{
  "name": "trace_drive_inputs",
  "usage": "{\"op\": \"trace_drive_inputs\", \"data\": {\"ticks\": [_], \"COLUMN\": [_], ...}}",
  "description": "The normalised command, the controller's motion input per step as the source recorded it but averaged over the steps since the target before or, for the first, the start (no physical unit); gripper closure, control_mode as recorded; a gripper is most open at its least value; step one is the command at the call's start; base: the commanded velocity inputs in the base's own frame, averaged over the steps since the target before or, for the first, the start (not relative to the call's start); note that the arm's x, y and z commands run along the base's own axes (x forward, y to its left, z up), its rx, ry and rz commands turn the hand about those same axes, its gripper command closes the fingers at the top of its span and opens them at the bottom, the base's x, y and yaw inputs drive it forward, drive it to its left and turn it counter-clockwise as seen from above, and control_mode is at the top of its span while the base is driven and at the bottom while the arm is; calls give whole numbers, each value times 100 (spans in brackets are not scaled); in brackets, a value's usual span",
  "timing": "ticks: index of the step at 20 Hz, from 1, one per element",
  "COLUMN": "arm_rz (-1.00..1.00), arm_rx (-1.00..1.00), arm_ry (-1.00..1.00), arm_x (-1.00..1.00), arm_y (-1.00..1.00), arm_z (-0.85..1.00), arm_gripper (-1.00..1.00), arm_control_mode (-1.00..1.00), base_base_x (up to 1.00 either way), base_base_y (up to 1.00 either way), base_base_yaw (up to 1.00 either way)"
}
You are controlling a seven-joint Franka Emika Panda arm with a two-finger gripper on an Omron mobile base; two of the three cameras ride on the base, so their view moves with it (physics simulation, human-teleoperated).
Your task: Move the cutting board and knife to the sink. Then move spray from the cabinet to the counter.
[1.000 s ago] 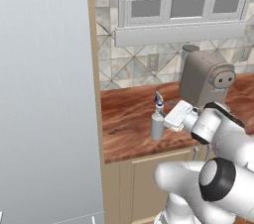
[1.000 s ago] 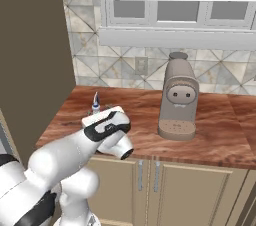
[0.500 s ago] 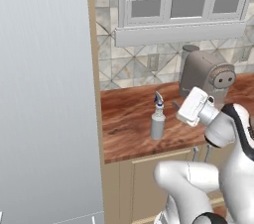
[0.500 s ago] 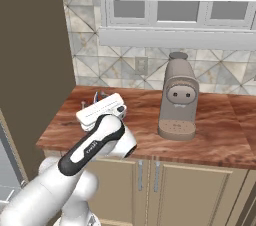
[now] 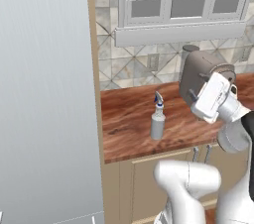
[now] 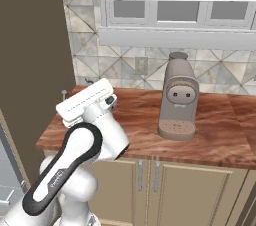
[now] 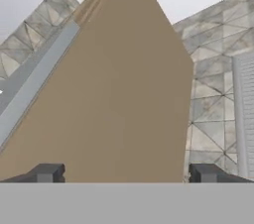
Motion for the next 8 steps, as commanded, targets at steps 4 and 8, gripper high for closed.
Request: {"op": "trace_drive_inputs", "data": {"ticks": [4, 8], "arm_rz": [0, 0], "arm_rx": [0, 0], "arm_ry": [-3, 0], "arm_x": [-90, -93], "arm_y": [0, -2], "arm_z": [100, 97], "arm_gripper": [-100, -100], "arm_control_mode": [-100, -100], "base_base_x": [0, 0], "base_base_y": [0, 0], "base_base_yaw": [0, 0]}}
